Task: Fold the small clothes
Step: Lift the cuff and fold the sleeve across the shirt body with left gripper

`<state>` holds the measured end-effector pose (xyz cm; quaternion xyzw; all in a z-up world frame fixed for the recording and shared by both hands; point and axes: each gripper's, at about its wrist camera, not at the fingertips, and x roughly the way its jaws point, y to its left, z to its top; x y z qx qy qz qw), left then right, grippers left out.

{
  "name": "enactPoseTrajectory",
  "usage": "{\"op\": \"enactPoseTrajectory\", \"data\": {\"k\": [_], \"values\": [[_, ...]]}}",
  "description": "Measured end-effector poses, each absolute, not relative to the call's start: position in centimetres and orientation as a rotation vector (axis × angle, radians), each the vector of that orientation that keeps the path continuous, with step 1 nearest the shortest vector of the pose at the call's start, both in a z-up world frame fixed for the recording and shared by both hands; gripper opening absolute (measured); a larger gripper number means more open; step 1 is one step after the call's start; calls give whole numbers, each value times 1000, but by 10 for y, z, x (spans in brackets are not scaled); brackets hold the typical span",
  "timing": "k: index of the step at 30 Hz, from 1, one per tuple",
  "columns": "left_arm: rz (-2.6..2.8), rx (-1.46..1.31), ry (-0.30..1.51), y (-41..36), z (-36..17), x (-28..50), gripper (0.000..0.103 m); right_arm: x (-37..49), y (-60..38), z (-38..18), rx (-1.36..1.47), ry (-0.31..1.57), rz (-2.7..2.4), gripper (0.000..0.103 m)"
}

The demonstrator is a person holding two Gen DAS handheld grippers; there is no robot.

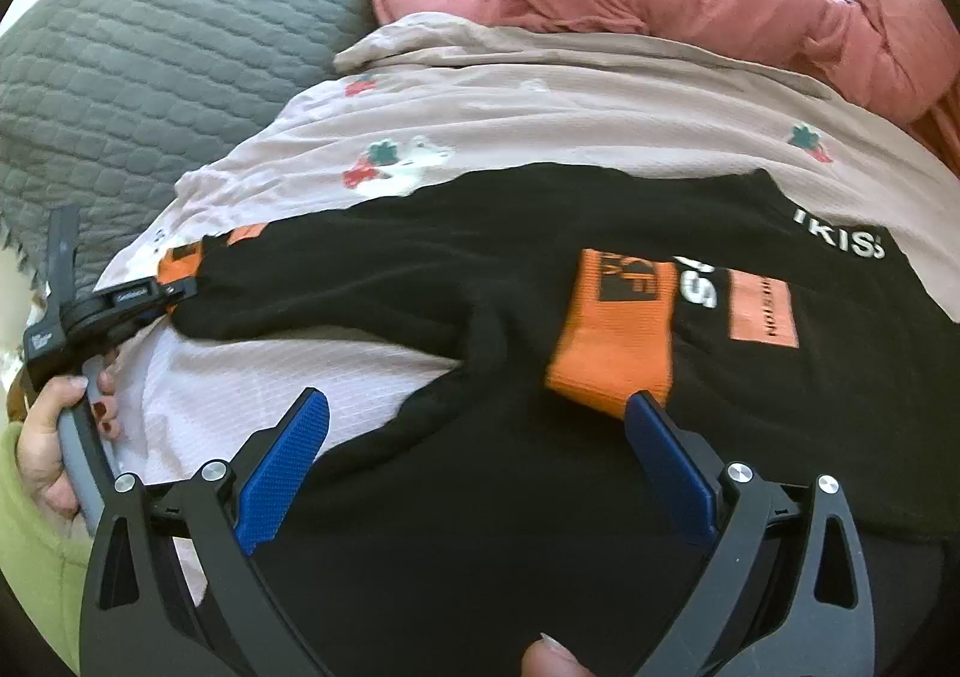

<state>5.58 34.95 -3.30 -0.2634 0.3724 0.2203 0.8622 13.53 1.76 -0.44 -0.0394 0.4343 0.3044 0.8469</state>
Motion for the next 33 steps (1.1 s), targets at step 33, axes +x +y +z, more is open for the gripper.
{"op": "enactPoseTrajectory", "data": {"k": [33], "values": [[-2, -391, 666, 163, 47, 71, 7, 129, -140, 24, 180, 843, 454, 98]]}}
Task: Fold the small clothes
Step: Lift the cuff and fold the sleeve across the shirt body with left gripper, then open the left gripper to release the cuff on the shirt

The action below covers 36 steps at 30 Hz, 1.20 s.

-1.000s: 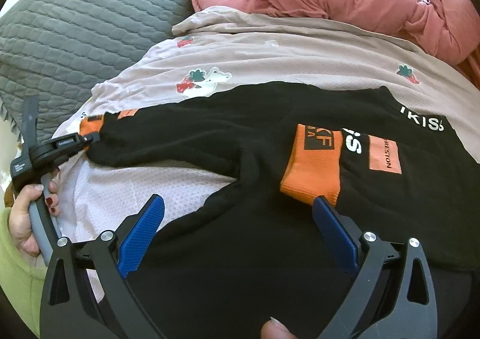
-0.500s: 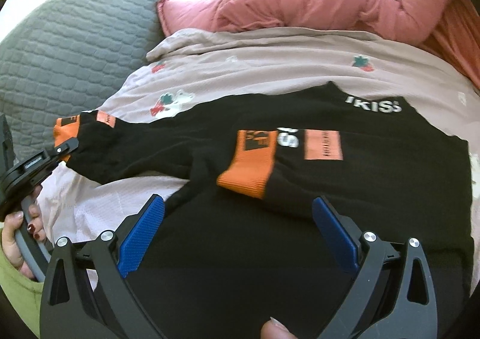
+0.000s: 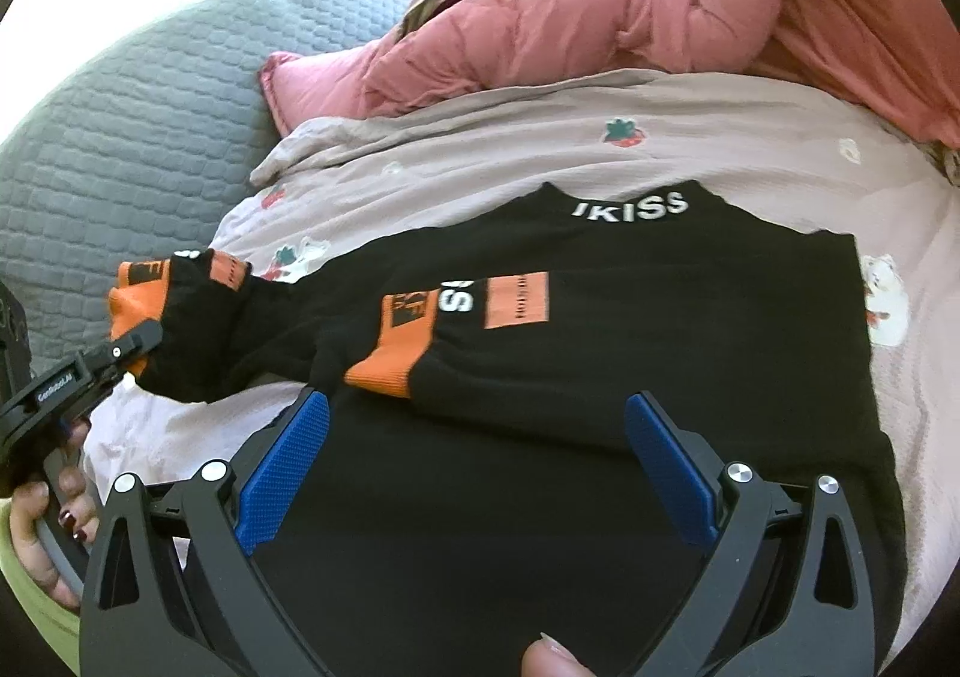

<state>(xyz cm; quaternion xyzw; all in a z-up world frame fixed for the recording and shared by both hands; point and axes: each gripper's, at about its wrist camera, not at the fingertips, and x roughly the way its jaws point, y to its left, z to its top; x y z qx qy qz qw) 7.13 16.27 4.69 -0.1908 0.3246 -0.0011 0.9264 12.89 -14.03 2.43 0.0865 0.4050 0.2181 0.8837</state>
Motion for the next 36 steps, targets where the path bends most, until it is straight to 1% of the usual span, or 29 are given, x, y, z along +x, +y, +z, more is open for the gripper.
{"op": "enactPoseTrajectory", "data": {"k": [8, 23, 26, 28, 30, 36], "values": [[-77, -342, 689, 119, 54, 86, 7, 130, -172, 21, 239, 837, 421, 98], [-164, -283, 784, 59, 33, 112, 8, 127, -215, 16, 303, 833, 361, 98], [-201, -285, 804, 49, 29, 115, 13, 126, -217, 17, 303, 831, 362, 98], [-233, -311, 819, 47, 25, 116, 20, 126, -218, 18, 301, 829, 361, 98], [-259, -337, 831, 48, 23, 114, 22, 126, -218, 18, 302, 830, 362, 98], [-190, -334, 809, 68, 28, 107, 22, 125, -209, 14, 281, 857, 382, 98]]}}
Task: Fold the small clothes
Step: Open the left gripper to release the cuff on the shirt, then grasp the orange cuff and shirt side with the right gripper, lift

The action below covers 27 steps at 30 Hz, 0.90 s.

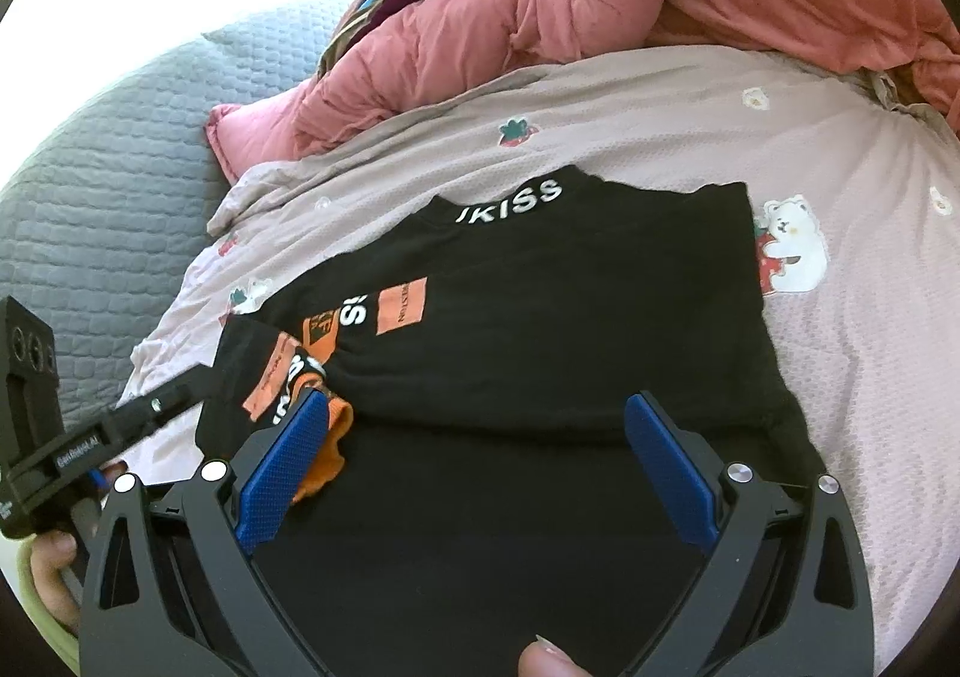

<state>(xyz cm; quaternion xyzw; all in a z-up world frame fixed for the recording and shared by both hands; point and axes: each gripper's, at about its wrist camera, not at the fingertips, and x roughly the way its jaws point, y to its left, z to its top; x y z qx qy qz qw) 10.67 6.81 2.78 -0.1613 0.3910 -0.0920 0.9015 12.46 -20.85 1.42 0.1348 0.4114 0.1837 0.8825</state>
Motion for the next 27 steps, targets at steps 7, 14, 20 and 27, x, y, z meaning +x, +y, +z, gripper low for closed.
{"op": "enactPoseTrajectory", "data": {"k": [7, 14, 20, 27], "values": [[-44, -247, 780, 94, 26, 101, 35, 122, -161, 4, 230, 929, 494, 98], [17, -257, 787, 120, 15, 95, 42, 131, -108, -14, 182, 1010, 565, 98], [36, -273, 772, 134, 13, 91, 50, 145, -84, -25, 184, 1047, 595, 71], [51, -305, 765, 146, 10, 87, 52, 141, -66, -16, 137, 978, 692, 12]]}}
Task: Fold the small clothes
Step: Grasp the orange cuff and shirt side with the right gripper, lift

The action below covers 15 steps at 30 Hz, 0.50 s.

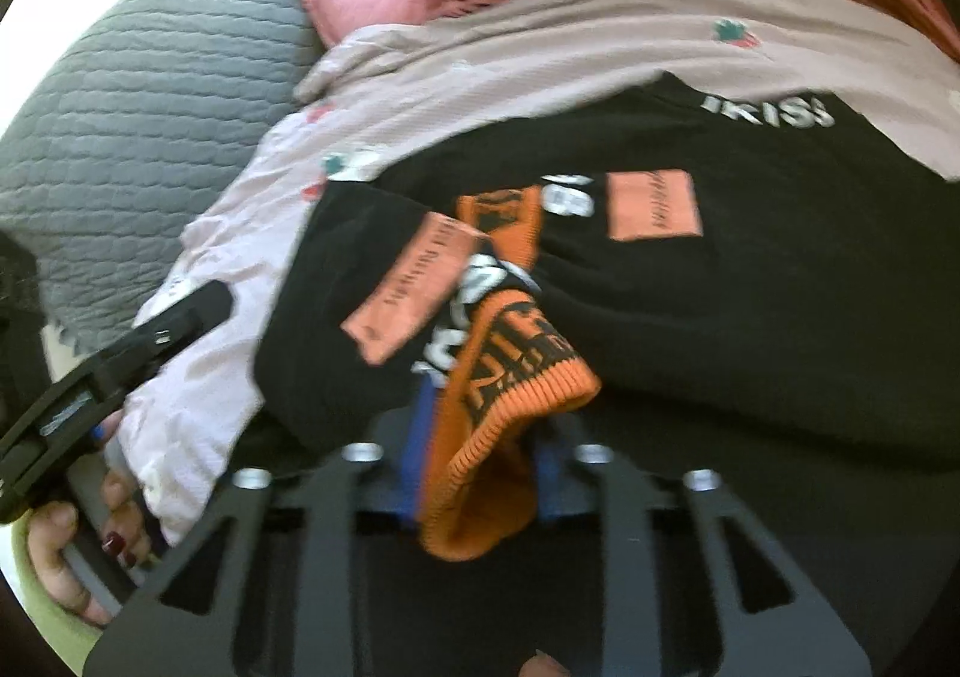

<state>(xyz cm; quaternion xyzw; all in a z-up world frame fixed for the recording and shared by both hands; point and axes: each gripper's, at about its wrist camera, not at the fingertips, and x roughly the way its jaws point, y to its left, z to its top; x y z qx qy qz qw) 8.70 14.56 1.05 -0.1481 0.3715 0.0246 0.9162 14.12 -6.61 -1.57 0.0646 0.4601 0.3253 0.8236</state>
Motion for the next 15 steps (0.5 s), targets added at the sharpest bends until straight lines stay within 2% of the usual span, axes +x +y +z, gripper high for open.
{"op": "enactPoseTrajectory", "data": {"k": [4, 11, 15], "values": [[63, -321, 755, 151, 12, 85, 54, 139, -67, 11, 118, 877, 724, 6], [76, -327, 743, 155, 16, 81, 55, 142, -101, 70, 40, 665, 642, 5], [76, -326, 737, 155, 18, 80, 60, 152, -143, 83, 77, 624, 564, 5]]}}
